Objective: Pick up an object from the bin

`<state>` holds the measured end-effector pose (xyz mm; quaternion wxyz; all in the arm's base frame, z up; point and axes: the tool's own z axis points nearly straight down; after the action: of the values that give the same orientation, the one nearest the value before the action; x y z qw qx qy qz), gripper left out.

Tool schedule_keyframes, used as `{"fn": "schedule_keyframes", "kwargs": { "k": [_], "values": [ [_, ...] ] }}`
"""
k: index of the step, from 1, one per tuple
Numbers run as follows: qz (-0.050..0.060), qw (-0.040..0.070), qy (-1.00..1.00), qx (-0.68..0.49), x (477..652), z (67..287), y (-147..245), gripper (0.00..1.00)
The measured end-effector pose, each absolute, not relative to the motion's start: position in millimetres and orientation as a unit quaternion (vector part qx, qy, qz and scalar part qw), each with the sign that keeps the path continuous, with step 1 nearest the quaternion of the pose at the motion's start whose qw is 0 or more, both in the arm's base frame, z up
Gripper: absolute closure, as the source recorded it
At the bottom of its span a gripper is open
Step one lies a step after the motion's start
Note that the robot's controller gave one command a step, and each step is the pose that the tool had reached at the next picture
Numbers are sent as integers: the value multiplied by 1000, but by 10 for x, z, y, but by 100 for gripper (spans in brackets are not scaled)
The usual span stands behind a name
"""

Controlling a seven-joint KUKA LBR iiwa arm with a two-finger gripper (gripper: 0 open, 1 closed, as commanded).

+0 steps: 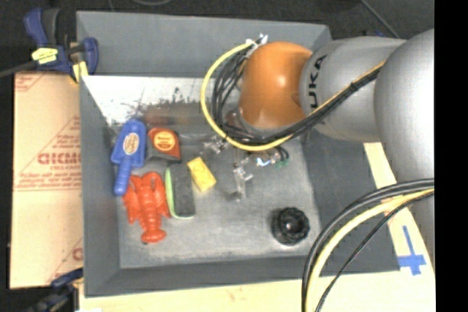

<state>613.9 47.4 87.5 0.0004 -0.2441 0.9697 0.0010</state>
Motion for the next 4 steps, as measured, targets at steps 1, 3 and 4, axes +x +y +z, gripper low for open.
{"fn": "schedule_keyframes", "kwargs": {
  "k": [1,3,4],
  "values": [
    [-1,2,973,-230,6056,873,727,0],
    [0,0,922,-387,5993,709,1069,100],
    [0,0,922,-387,5993,709,1069,100]
  ]
}}
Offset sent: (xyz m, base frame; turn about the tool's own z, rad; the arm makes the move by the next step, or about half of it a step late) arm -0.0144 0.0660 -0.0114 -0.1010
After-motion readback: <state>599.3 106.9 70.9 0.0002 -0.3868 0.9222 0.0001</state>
